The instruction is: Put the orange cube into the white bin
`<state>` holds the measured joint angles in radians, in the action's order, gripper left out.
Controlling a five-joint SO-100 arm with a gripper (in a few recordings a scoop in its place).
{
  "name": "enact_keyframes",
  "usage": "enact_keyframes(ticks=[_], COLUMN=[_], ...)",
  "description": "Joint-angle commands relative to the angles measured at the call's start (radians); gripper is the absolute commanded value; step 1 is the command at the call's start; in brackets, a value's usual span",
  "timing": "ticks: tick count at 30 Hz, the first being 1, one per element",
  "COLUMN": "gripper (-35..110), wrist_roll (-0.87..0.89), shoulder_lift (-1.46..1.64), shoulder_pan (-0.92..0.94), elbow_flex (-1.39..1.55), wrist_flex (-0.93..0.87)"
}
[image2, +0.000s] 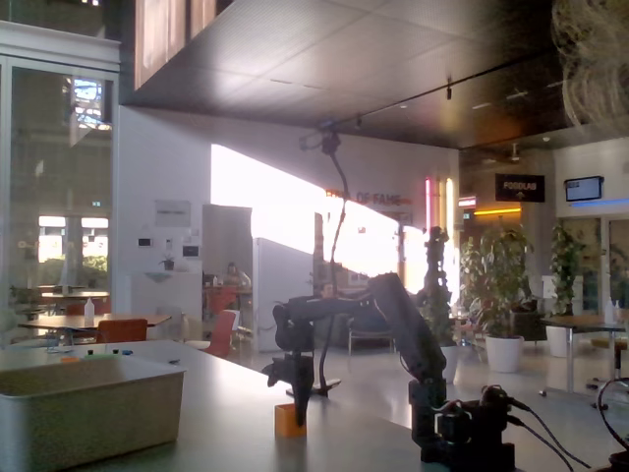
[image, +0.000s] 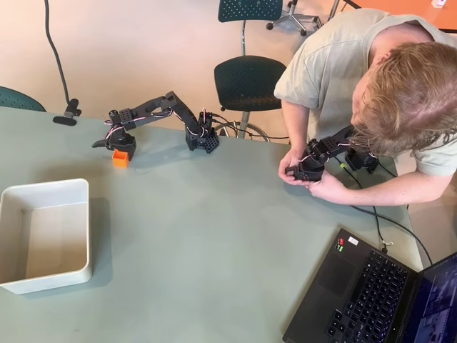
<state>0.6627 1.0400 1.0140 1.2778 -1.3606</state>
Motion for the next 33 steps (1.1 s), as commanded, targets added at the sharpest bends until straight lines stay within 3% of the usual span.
enact_keyframes(ticks=[1, 19, 28, 33], gripper=[91, 90, 64, 60], wrist_roll=[0.002, 0.002, 0.0, 0.0], shoulder_lift=[0.008, -0.032, -0.015, -0.015], shoulder_pan=[0.008, 0.0, 0.002, 0.005], elbow_flex=[-0.023, -0.035, -0.037, -0.037], wrist_flex=[0.0, 0.011, 0.011, 0.012])
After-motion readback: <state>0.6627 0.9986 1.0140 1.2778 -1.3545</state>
